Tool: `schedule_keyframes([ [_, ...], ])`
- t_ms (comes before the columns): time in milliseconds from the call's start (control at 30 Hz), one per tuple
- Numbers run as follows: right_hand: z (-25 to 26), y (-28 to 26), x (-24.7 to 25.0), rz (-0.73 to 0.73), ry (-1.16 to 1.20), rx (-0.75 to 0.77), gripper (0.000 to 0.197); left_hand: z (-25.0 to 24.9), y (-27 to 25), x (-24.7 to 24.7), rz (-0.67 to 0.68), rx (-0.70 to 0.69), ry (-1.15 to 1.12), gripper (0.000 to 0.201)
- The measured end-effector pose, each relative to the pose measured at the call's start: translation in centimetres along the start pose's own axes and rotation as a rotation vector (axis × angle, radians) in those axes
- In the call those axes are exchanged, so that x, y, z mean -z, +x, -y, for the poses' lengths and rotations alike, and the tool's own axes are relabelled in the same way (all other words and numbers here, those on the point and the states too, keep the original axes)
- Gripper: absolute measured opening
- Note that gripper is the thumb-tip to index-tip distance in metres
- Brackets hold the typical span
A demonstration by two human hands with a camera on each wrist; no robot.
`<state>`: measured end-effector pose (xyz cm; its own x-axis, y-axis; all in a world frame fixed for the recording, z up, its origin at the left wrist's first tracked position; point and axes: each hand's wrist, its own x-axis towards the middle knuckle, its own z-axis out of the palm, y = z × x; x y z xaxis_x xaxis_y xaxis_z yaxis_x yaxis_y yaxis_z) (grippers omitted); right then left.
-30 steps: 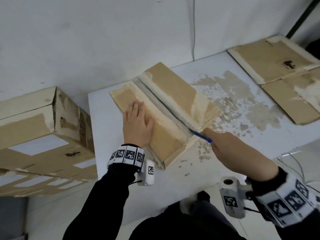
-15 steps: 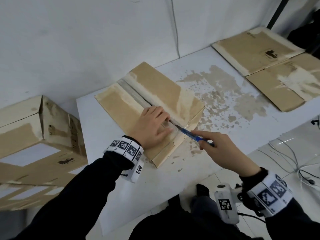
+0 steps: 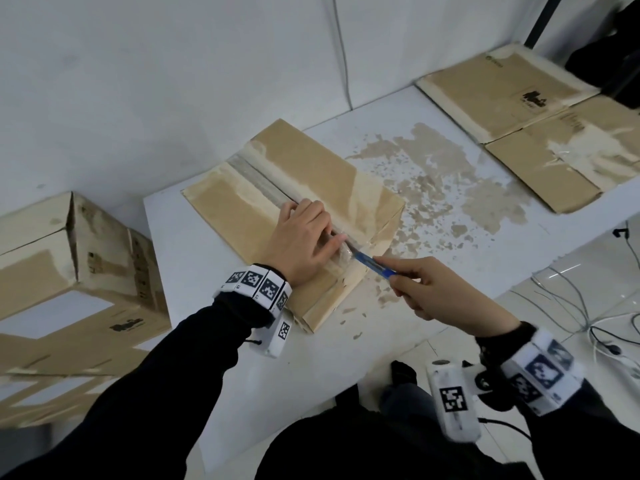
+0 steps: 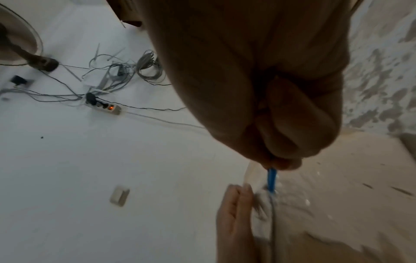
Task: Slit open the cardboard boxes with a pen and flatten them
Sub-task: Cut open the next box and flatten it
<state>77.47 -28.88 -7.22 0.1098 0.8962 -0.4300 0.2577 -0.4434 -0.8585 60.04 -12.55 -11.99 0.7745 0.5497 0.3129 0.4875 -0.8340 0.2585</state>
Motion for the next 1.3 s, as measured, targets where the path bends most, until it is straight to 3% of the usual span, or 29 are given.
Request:
schedule_keyframes([
  [100, -0.3, -1.0, 1.9, 0.067, 0.036, -0.012, 0.039, -0.2, 0.1, 0.2, -0.032, -0.015, -0.011, 0.029],
  [233, -0.7, -0.4, 1.1, -0.036, 0.0, 0.056, 0.039, -0.1, 0.3, 0.1, -0.073, -0.035, -0.03, 0.027],
  [433, -1.2, -1.4, 1.9, -0.259, -0.259, 0.213, 0.04, -0.4, -0.3, 0.3, 0.002, -0.058, 0.117, 0.028],
  [567, -1.4, -0.9, 2.7, -0.154, -0.418, 0.324, 0.04, -2.1, 1.2, 1.5, 0.409, 0.352, -0.051, 0.036],
  [633, -1.8, -0.3, 2.7, -0.086, -0.556, 0.36, 0.038, -2.4, 3.0, 1.9, 0.533, 0.58, -0.252, 0.043],
  [767, -2.2, 0.6, 2.5, -0.06, -0.576, 0.446, 0.034, -2.7, 4.5, 2.3, 0.394, 0.944, -0.618, 0.036],
  [867, -2.5, 0.4, 2.4, -0.127, -0.673, 0.487, 0.037, -3.7, 3.6, 1.5, 0.151, 1.068, -0.719, 0.026],
  [933, -2.7, 0.5, 1.9, -0.165, -0.703, 0.482, 0.038, -4.3, 3.1, 1.2, 0.033, 1.106, -0.745, 0.022],
  [1133, -2.5, 1.2, 0.7, -0.258, -0.781, 0.452, 0.046, -5.7, 2.3, 1.1, -0.066, 1.077, -0.82, 0.015],
  [1233, -2.8, 0.8, 3.5, -0.277, -0.772, 0.376, 0.044, -5.6, 2.2, 1.5, -0.055, 1.092, -0.845, 0.019],
  [1300, -2.1, 0.3, 5.1, -0.205, -0.762, 0.417, 0.04, -5.6, 2.6, 1.3, -0.013, 1.108, -0.809, 0.026],
])
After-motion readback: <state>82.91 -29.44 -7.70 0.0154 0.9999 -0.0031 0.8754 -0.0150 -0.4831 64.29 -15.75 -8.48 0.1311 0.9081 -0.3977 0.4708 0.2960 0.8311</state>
